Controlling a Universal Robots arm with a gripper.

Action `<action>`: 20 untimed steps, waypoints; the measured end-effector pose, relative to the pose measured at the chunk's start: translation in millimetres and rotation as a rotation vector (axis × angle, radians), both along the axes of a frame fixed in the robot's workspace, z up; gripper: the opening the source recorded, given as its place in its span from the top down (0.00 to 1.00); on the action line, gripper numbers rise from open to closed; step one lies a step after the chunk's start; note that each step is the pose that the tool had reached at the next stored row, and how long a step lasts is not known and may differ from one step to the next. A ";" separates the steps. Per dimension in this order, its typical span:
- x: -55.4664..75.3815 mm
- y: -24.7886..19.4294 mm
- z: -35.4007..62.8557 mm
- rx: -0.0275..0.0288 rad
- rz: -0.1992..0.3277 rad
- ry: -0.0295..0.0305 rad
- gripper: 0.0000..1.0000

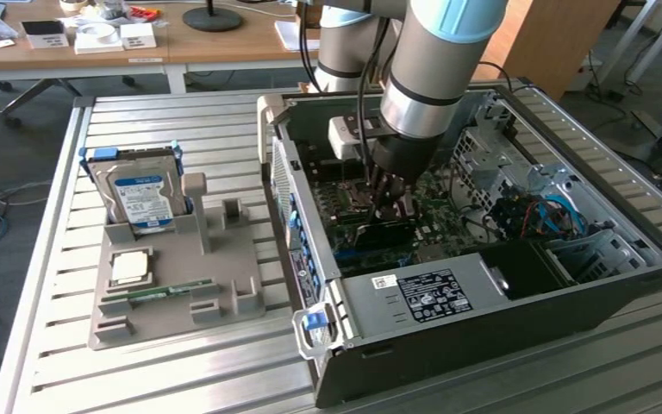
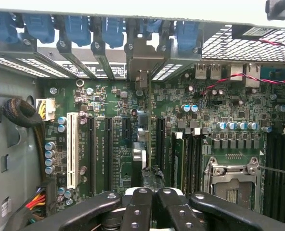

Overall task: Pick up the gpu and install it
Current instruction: 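Press down on the gpu until it lock into place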

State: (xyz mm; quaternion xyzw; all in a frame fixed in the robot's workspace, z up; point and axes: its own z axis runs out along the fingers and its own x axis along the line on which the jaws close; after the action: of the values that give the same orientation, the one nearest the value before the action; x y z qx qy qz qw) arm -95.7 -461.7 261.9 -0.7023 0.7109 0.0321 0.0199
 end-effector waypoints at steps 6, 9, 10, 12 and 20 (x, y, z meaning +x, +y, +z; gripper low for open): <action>0.0 0.0 -0.3 -0.0001 0.000 0.0000 0.89; 0.0 0.0 -0.4 -0.0001 0.000 0.0001 0.89; 0.0 0.0 -0.4 -0.0001 0.000 0.0000 0.89; -0.1 0.0 -0.8 -0.0001 0.000 -0.0002 0.89; -0.3 0.0 -1.3 -0.0002 0.000 -0.0006 0.89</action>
State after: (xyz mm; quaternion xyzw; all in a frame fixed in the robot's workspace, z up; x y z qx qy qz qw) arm -96.0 -461.7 260.6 -0.7023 0.7109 0.0319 0.0200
